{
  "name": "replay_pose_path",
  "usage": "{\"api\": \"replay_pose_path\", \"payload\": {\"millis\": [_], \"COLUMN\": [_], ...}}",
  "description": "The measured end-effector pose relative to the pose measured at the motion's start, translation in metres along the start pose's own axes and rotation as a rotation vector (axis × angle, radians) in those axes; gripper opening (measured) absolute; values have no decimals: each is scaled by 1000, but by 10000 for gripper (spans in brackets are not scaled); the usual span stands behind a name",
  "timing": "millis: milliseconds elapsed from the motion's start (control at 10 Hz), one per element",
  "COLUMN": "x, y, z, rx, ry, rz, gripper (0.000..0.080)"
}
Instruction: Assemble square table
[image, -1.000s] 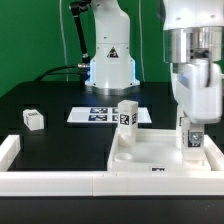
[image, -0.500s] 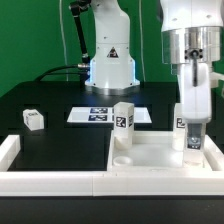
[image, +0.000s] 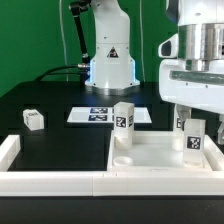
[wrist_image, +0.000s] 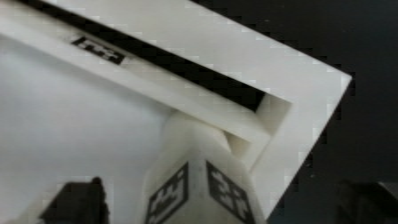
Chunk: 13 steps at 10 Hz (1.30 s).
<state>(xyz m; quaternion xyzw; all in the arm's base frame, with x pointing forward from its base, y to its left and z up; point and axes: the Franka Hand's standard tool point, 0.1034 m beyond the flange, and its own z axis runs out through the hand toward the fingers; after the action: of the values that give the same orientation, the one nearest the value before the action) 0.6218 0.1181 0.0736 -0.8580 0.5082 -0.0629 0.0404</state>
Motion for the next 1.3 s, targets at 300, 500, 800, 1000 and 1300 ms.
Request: {"api": "replay_pose_path", "payload": {"millis": [300,500,800,1000,1300], "x": [14,13,13,12,18], "y": [-3,-4,-3,-2,3], "z": [-2,-2,-1,2,2], "rx": [15,17,19,12,-19], "ry": [47,46,41,34,-38], "rz": [-513,-474,-340,-163,386], "gripper": [649,618,348,290,290]}}
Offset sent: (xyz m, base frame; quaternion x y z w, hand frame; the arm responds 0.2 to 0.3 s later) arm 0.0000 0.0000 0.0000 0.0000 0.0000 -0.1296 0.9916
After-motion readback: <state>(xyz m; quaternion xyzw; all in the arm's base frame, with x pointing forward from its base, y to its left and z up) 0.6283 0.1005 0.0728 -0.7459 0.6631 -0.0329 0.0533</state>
